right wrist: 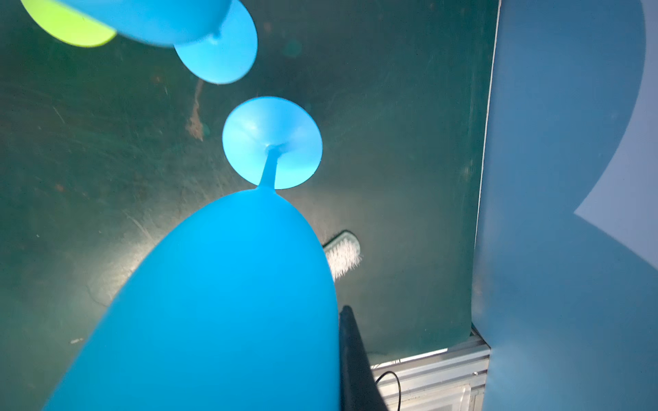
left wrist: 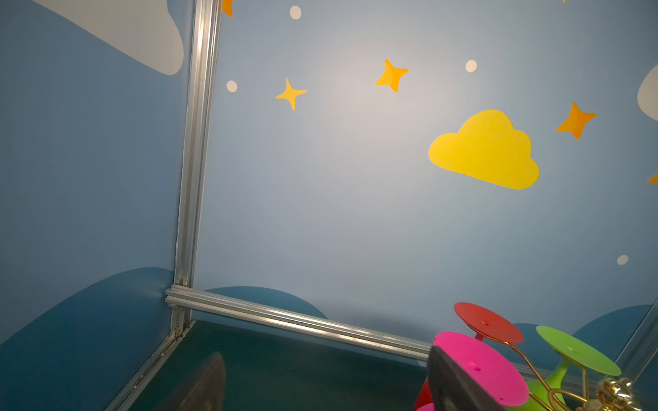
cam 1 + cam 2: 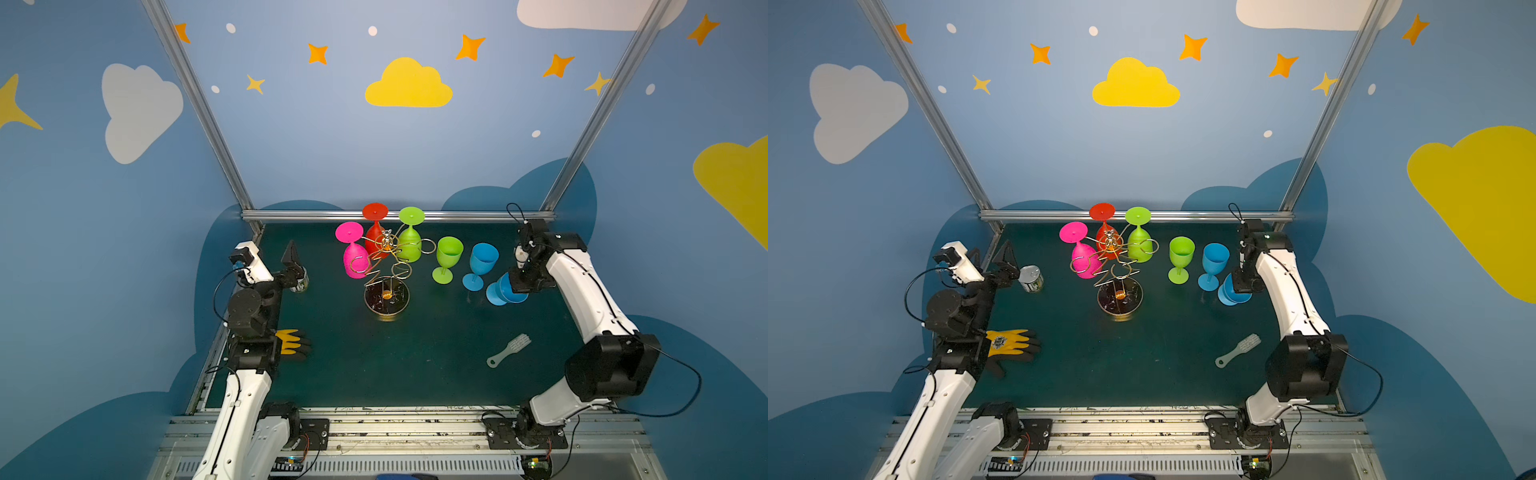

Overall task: Take the wine glass off the wine glass rack
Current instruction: 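Open the right gripper and lift it off the standing glass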

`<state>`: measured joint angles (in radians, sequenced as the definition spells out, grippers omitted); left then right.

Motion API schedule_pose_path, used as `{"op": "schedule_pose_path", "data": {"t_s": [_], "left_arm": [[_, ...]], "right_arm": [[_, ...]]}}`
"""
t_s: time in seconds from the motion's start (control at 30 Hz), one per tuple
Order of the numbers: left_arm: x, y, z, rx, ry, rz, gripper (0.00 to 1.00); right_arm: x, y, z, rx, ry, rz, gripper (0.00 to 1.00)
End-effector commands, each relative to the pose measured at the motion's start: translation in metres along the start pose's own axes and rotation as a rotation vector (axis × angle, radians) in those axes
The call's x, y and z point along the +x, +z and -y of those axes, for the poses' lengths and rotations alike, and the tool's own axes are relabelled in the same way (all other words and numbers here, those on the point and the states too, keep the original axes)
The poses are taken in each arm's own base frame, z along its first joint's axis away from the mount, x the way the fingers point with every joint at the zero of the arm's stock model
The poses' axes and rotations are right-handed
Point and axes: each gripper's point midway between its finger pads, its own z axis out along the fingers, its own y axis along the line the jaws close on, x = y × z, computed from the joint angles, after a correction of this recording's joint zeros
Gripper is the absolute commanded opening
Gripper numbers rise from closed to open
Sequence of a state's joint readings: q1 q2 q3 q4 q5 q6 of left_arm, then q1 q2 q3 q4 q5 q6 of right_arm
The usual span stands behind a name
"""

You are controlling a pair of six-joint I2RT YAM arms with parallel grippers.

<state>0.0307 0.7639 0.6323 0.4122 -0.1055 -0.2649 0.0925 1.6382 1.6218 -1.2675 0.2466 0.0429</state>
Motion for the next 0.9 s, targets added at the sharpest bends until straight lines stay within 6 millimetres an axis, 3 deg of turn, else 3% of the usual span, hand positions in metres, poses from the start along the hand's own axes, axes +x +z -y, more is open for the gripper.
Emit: {"op": "schedule_pose_path", "data": {"t_s": [0.0,0.33,0.6,0.87], "left_arm": [[-0.01,-0.005,0.002,0.004,0.014,0.04,0.87],[-0.017,-0.01,0.0,-0.014,0.023,0.064,0.88],[-0.012,-0.007,-0.002,-0.013,0.017,0.05,0.88],[-0.007,-0.004,-0.005,-0.023,0.017,0.035,0.88]], "right_arm": [[0.002,0.008,0.008,0.005,0.014,-0.098,0.0],[-0.034,0.032,0.018,0.005,0.086,-0.218,0.0],[-0.058,0.041,0.022,-0.003,0.097,-0.18,0.0],[-0.067,0.057,0.016,-0.045,0.103,-0.217,0.0]]}}
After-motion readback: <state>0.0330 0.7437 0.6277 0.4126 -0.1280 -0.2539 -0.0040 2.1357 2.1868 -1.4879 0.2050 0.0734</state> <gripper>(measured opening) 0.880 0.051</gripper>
